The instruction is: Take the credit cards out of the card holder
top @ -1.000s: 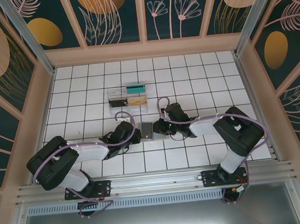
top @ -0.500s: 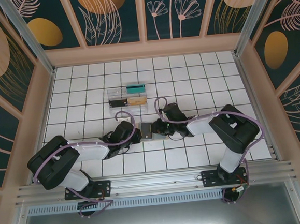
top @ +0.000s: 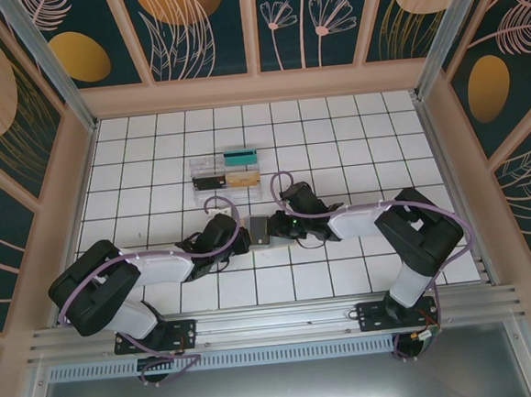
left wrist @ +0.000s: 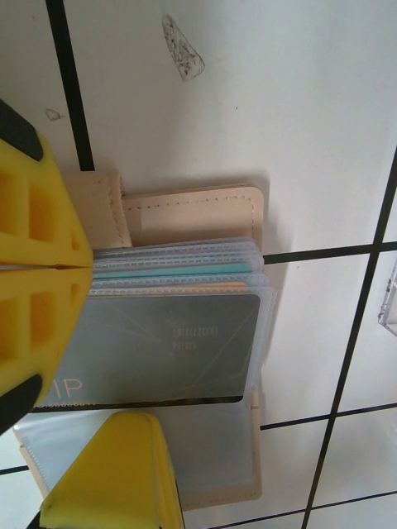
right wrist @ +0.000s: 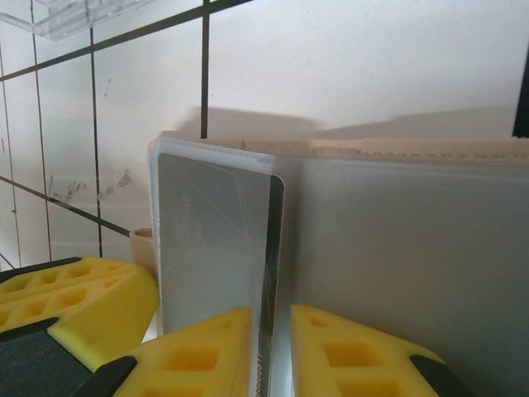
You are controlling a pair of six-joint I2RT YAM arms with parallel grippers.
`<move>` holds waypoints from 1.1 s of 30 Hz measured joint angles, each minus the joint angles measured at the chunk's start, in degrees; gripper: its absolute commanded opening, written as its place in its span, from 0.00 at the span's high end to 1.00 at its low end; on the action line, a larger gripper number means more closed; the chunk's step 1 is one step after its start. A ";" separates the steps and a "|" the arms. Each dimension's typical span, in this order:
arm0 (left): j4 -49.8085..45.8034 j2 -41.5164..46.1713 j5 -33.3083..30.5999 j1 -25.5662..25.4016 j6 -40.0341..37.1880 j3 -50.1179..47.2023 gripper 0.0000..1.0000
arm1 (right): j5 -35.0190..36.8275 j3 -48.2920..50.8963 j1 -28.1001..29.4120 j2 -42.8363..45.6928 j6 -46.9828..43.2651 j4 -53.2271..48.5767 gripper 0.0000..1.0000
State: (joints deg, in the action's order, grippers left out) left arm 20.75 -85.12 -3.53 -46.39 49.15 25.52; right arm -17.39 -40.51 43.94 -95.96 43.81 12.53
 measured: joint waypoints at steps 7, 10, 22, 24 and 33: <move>0.02 0.00 0.04 0.00 0.00 0.00 0.92 | -1.20 -0.02 0.00 -0.61 0.02 0.57 0.80; 0.02 -0.02 0.11 0.00 0.07 0.02 0.93 | -2.43 -0.02 0.00 -1.46 0.02 1.57 0.81; -0.61 -0.28 -0.02 0.02 0.46 0.46 1.00 | -3.30 -0.09 -0.57 -1.92 0.17 2.32 0.96; -0.90 -0.50 -0.15 0.00 0.61 0.79 1.00 | -3.52 0.17 -0.81 -1.81 0.13 2.67 0.98; -1.46 -1.05 -0.52 0.00 1.05 1.51 1.00 | -4.31 2.40 -2.40 0.09 0.15 4.04 0.99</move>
State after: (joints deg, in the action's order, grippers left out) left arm 19.29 -86.17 -4.05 -46.39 50.19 27.03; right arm -21.69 -38.11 41.54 -95.88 43.97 16.58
